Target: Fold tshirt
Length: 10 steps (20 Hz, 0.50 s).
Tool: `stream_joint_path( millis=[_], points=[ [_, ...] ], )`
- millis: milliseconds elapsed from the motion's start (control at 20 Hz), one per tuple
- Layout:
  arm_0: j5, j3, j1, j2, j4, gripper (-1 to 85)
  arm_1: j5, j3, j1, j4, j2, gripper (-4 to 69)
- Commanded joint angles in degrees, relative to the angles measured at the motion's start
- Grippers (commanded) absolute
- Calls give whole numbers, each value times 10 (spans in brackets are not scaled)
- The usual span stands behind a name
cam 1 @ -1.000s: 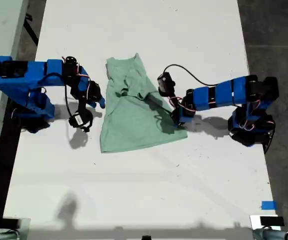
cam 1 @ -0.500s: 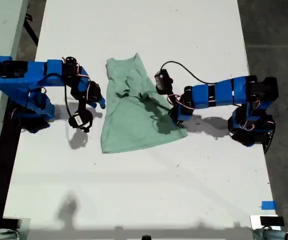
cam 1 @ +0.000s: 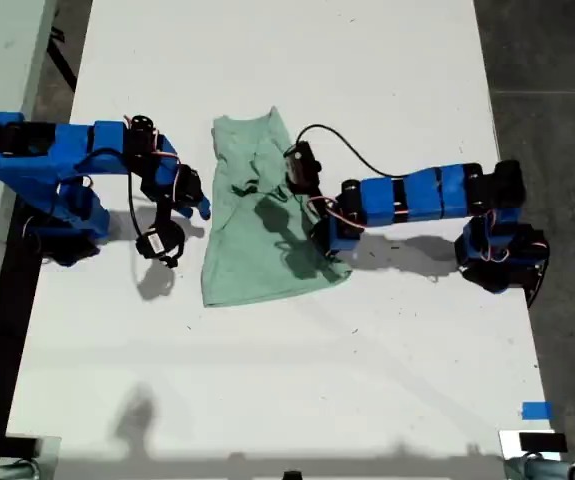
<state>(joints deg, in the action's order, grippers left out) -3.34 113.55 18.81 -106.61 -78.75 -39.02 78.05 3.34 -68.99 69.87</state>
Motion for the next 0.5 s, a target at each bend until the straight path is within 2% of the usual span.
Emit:
stream_joint_path(
  millis=[0, 150, 200, 250, 300, 450],
  points=[
    [7, -9, -12, -35, 2, 104, 23, -96, -10, 13, -58, -7],
    [12, -9, -18, -36, -3, 104, 48, -134, -9, 35, -139, -4],
    [15, -9, -18, -37, -4, 105, 54, -154, -7, 23, -162, 25],
    [17, -8, -19, -37, -4, 106, 47, -164, -6, 14, -165, 150],
    [18, -8, -20, -37, -3, 109, 47, -166, -4, 6, -165, 242],
    [21, -13, -21, -44, -2, 116, 37, -184, -8, -50, -127, 311]
  ],
)
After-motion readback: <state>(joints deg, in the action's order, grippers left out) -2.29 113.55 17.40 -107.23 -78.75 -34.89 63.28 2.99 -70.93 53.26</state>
